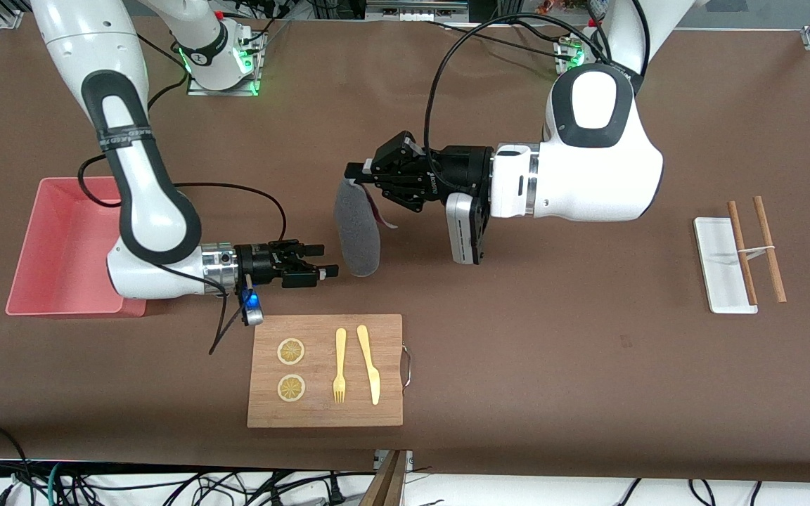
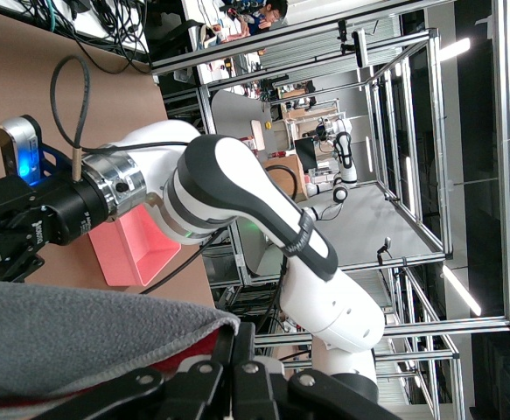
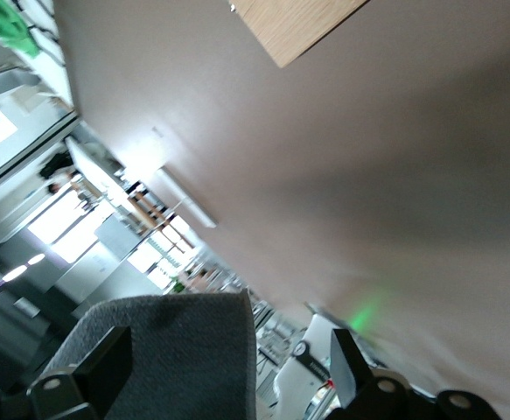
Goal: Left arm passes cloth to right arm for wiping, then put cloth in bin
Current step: 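Bring the right gripper up beneath the hanging cloth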
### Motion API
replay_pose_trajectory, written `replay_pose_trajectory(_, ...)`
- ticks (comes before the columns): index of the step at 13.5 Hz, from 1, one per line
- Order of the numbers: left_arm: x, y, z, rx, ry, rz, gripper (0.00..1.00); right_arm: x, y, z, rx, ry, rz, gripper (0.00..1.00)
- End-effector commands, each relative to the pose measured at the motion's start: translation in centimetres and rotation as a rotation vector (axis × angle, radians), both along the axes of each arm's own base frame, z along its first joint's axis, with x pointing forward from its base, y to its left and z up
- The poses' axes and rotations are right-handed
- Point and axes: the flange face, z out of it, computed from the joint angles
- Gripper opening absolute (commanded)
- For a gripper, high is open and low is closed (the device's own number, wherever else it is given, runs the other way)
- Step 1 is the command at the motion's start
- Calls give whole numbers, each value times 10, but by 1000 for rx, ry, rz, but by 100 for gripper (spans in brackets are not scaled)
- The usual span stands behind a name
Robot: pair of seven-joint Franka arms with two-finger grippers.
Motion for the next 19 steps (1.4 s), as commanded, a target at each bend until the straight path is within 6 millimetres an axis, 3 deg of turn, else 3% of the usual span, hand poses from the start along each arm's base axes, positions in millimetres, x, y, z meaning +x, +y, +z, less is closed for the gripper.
replay_pose_trajectory(1,-1,-2,4,-28,11,16,0,-8,-17,-20,108,-23,-22,100)
replay_pose_trajectory(8,-1,-2,4,-28,9,16,0,-10,-5,-22,160,17,-51,100)
replay_pose_trajectory(14,0,0,6,-28,17,19,0,-17,22,-19,192,25,-44,100)
replay_pose_trajectory(17,-1,-2,6,-28,19,16,0,-21,47,-19,177,10,-74,100)
replay_pose_trajectory(19,-1,-2,6,-28,19,16,0,-20,50,-18,178,7,-85,100)
